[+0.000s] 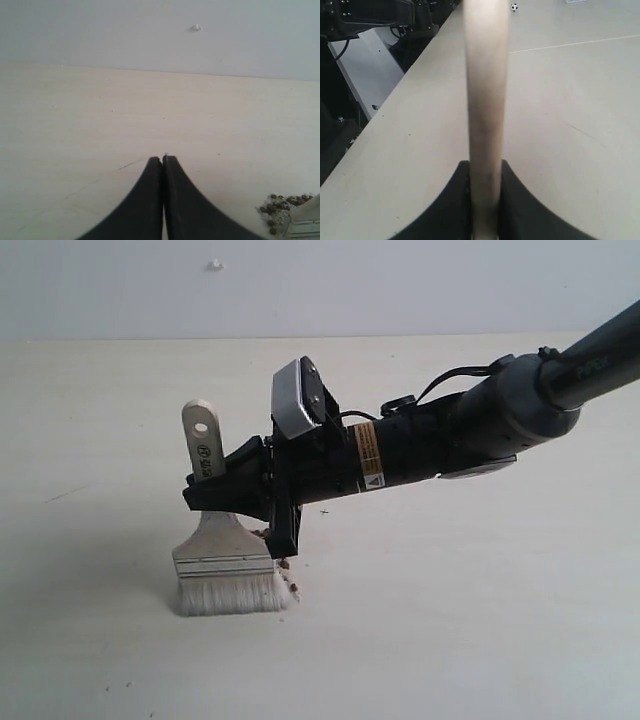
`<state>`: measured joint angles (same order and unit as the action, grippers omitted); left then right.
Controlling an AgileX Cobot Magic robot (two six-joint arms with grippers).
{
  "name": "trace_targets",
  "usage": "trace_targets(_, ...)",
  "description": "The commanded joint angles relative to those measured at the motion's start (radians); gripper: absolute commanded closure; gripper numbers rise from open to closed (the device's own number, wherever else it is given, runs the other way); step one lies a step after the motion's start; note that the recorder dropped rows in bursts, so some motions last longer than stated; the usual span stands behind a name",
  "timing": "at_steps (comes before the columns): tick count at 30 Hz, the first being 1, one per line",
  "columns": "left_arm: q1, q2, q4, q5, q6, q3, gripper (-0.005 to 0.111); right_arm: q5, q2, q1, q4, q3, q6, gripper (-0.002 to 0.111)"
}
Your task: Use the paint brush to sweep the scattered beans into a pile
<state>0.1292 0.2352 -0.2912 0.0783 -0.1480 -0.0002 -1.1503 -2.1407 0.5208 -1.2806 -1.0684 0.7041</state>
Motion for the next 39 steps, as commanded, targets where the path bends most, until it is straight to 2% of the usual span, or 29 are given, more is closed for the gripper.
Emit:
trace_targets(1, -0.002, -0.003, 0.0, 0.0, -0.004, 0.0, 0.107, 0.008, -0.007, -0.008, -0.01, -0.034, 0.002, 0.108)
trace_targets(7, -0.002, -0.003, 0.0, 0.0, -0.004, 0.0, 0.107, 0.02, -0.003, -0.008, -0.056, -0.056, 0.071, 0.108)
trace_targets(10, -0.002, -0.003, 0.0, 0.0, -0.004, 0.0, 0.107, -0.054, 0.022, -0.008, -0.104, -0.056, 0.151, 0.108)
trace_targets(18, -0.002, -0.003, 0.0, 0.0, -0.004, 0.0, 0.107, -0.071, 0.194, -0.008, -0.151, -0.056, 0.3, 0.108)
trace_targets(22, -0.002, -0.003, 0.0, 0.0, -0.004, 0.0, 0.107, -0.06, 0.288, -0.008, -0.304, -0.056, 0.488, 0.108)
trace_targets(26, -0.002, -0.003, 0.0, 0.0, -0.004, 0.0, 0.107, -0.071, 0.307, -0.008, -0.464, -0.056, 0.566, 0.108)
trace_targets(39, -0.002, -0.003, 0.0, 0.0, -0.004, 0.0, 0.107, -0.071, 0.119, -0.012, -0.464, -0.049, 0.328, 0.108)
